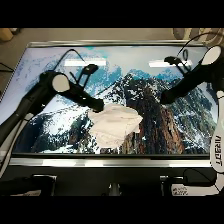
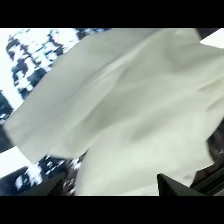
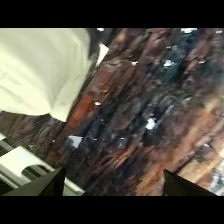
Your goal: Fold the shirts.
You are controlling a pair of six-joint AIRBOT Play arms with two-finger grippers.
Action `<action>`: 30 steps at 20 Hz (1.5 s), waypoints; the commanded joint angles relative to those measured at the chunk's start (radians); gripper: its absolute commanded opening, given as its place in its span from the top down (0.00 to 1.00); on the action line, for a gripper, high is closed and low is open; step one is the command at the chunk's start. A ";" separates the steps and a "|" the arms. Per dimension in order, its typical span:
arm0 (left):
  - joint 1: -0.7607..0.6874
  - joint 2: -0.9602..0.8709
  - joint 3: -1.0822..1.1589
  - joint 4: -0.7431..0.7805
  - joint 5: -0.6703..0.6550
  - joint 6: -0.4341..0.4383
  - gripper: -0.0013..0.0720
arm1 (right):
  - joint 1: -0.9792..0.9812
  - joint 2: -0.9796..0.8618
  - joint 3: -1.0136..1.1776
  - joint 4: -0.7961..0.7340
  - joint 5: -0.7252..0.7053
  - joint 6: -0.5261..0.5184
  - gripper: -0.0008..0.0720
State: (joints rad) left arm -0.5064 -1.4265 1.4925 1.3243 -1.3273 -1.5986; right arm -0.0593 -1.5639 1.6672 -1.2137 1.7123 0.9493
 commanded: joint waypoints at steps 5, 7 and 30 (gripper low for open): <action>0.056 0.038 -0.482 -0.179 0.169 0.007 0.01 | 0.001 -0.060 -0.253 0.174 -0.100 -0.087 0.05; 0.049 0.016 -0.525 -0.206 0.254 0.010 0.02 | 0.001 -0.059 -0.275 0.273 -0.121 -0.104 0.04; 0.050 0.542 0.320 -0.076 0.600 0.124 0.94 | 0.218 0.563 0.254 0.070 -0.588 -0.022 0.96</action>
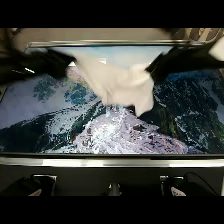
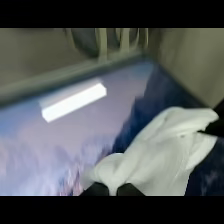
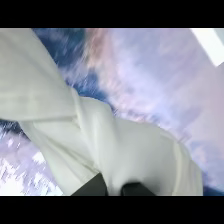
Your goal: Fold the shirts.
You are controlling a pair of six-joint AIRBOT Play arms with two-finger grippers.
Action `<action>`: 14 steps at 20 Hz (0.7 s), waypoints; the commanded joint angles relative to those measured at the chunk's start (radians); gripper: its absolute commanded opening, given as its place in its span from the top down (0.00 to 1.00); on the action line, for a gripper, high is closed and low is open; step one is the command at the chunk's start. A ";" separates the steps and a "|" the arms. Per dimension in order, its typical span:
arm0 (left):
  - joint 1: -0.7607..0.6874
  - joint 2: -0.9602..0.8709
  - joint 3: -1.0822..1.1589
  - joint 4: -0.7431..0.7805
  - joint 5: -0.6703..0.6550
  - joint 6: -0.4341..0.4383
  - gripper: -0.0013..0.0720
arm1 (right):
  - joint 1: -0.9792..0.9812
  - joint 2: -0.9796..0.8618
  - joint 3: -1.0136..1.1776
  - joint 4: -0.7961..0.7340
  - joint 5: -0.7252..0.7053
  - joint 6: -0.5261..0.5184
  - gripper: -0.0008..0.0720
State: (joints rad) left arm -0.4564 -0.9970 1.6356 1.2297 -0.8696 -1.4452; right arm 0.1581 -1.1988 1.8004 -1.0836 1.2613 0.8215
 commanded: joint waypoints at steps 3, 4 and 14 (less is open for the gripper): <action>-0.017 0.173 0.180 -0.033 0.176 -0.039 0.94 | 0.000 0.335 0.121 -0.063 -0.095 0.155 0.96; -0.037 0.172 0.175 -0.036 0.163 -0.039 0.94 | 0.000 0.352 0.121 -0.063 -0.055 0.179 0.96; -0.005 0.029 -0.068 0.167 0.125 -0.077 0.94 | 0.001 0.107 -0.145 -0.121 0.533 0.281 0.96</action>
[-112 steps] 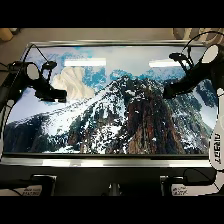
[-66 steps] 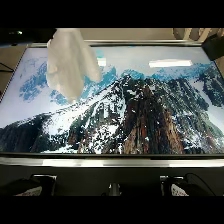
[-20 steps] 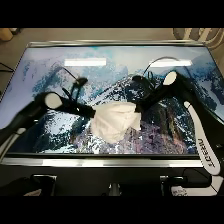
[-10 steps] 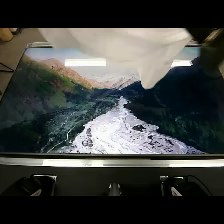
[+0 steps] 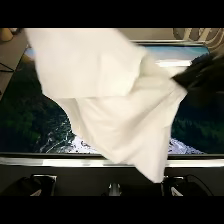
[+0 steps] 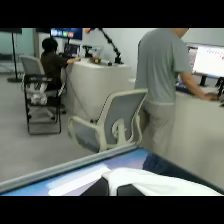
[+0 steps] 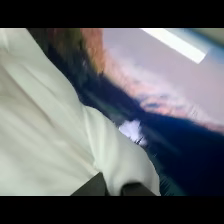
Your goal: Fold the shirts.
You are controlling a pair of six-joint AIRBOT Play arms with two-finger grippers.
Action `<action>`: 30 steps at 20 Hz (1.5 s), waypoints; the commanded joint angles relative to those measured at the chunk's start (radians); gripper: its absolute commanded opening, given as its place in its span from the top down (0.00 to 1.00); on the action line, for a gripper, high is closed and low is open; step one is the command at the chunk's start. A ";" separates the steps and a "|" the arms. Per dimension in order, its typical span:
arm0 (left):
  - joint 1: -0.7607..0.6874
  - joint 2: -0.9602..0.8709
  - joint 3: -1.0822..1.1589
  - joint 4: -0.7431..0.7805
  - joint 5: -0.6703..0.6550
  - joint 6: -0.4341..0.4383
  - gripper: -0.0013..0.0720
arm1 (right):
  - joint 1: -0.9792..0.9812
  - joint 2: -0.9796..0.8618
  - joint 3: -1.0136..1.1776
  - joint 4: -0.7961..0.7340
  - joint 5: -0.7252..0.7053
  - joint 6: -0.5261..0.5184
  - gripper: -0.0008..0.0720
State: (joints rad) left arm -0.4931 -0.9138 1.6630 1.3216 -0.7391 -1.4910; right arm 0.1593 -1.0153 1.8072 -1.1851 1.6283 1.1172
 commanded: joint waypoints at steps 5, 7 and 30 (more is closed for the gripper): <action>0.088 -0.281 -0.386 0.070 0.051 -0.291 0.94 | 0.000 -0.223 -0.695 0.076 -0.350 -0.021 0.96; 0.087 -0.409 -0.451 -0.006 0.067 -0.344 0.94 | -0.001 -0.323 -0.788 0.206 -0.501 -0.027 0.96; -0.029 -0.503 -0.831 -0.615 -0.074 -0.154 0.15 | -0.383 -0.432 -0.662 0.174 -0.319 -0.195 0.07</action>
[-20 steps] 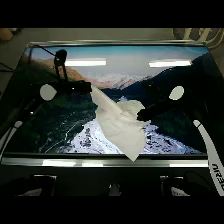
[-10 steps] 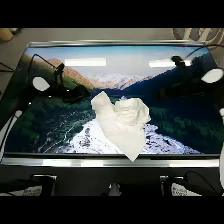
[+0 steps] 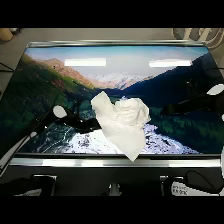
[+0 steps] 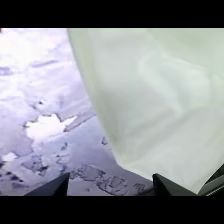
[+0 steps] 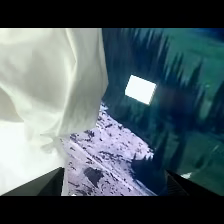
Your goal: Fold the shirts.
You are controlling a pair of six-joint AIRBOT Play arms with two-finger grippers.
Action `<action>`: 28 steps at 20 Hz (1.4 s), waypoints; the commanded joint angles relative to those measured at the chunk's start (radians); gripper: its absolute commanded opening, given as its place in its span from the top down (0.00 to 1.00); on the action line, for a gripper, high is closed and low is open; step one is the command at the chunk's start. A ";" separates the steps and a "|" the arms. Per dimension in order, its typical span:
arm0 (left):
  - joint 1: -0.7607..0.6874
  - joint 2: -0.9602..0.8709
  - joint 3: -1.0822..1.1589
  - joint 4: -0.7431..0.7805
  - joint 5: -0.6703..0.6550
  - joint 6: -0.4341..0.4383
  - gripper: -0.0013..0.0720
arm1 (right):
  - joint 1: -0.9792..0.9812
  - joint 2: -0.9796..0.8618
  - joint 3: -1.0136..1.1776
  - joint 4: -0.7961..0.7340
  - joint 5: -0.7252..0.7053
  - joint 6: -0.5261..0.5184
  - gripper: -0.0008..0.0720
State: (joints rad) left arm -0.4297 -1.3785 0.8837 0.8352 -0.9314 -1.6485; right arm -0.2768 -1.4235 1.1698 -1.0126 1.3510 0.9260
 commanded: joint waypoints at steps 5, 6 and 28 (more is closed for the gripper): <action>-0.154 -0.120 -0.049 -0.226 0.204 0.003 0.17 | 0.151 -0.101 -0.024 0.010 -0.108 0.020 0.06; -0.159 -0.124 -0.049 -0.226 0.224 0.002 0.17 | 0.169 -0.115 -0.024 0.010 -0.104 0.023 0.06; 0.183 0.729 0.649 -0.180 0.445 0.590 0.94 | 0.254 0.720 0.510 -0.028 -0.483 -0.082 0.96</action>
State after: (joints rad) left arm -0.2600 -0.7189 1.4799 0.6472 -0.5251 -1.0870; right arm -0.0223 -0.8272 1.6520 -1.0168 0.9043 0.8150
